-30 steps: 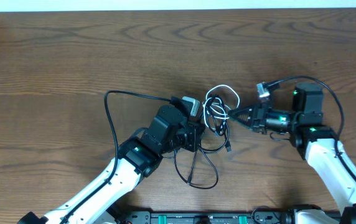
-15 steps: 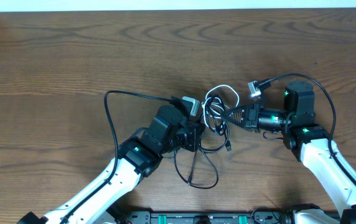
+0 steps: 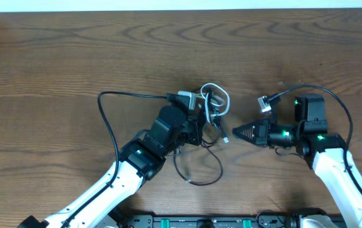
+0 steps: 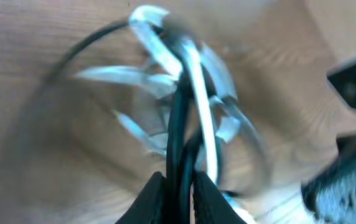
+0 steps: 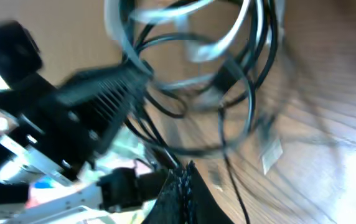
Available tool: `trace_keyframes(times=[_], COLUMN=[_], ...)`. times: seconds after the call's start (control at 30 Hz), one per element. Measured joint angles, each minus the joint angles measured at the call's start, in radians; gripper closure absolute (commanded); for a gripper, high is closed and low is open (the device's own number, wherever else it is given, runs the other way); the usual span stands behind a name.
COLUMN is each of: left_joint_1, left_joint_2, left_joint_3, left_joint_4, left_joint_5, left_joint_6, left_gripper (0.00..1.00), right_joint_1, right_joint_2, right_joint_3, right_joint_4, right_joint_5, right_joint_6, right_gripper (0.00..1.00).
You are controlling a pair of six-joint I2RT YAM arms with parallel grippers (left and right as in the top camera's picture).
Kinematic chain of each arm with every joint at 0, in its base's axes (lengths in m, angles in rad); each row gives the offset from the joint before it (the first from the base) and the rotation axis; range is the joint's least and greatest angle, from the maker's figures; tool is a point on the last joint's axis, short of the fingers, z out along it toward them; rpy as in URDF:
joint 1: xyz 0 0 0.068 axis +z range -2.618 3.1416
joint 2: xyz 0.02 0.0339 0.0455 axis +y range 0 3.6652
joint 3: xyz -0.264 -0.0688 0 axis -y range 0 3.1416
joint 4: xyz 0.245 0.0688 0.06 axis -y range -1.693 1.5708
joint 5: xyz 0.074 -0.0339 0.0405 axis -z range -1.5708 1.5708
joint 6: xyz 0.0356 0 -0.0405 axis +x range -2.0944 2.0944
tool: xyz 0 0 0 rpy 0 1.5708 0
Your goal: Untangle cables
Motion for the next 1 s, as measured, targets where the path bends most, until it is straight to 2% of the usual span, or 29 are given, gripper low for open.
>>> trace_keyframes(times=[0.07, 0.1, 0.4, 0.43, 0.57, 0.7, 0.83, 0.87, 0.9, 1.0], left_joint_1=[0.0, 0.0, 0.001, 0.001, 0.001, 0.001, 0.001, 0.001, 0.001, 0.001], left_joint_2=[0.0, 0.0, 0.0, 0.0, 0.0, 0.0, 0.001, 0.001, 0.001, 0.001], left_joint_3=[0.0, 0.0, 0.0, 0.0, 0.0, 0.0, 0.0, 0.0, 0.0, 0.0], left_joint_4=[0.0, -0.001, -0.064, -0.065, -0.037, 0.044, 0.061, 0.061, 0.061, 0.065], left_joint_5=[-0.01, -0.013, -0.019, -0.019, -0.005, 0.057, 0.102, 0.109, 0.121, 0.153], left_joint_6=[-0.008, -0.011, -0.029, -0.034, -0.101, -0.162, -0.214, -0.22, -0.232, -0.246], left_gripper=[0.86, 0.92, 0.92, 0.92, 0.92, 0.92, 0.92, 0.93, 0.92, 0.92], right_joint_1=[0.0, 0.0, -0.068, -0.073, -0.077, -0.052, 0.011, 0.023, 0.048, 0.075], right_joint_2=[-0.032, -0.05, -0.252, -0.269, -0.291, -0.273, -0.229, -0.217, -0.189, -0.139], right_joint_3=[0.0, 0.0, 0.0, 0.0, 0.001, 0.0, 0.0, 0.0, 0.0, 0.0], right_joint_4=[-0.029, -0.034, -0.046, -0.058, -0.143, -0.208, -0.204, -0.203, -0.193, -0.119], right_joint_5=[0.014, 0.019, 0.137, 0.163, 0.244, 0.285, 0.333, 0.351, 0.398, 0.452], right_joint_6=[-0.034, -0.047, -0.084, -0.083, -0.064, -0.038, 0.042, 0.064, 0.116, 0.2], right_gripper=[0.99, 0.99, 0.98, 0.94, 0.64, 0.57, 0.62, 0.68, 0.69, 0.7])
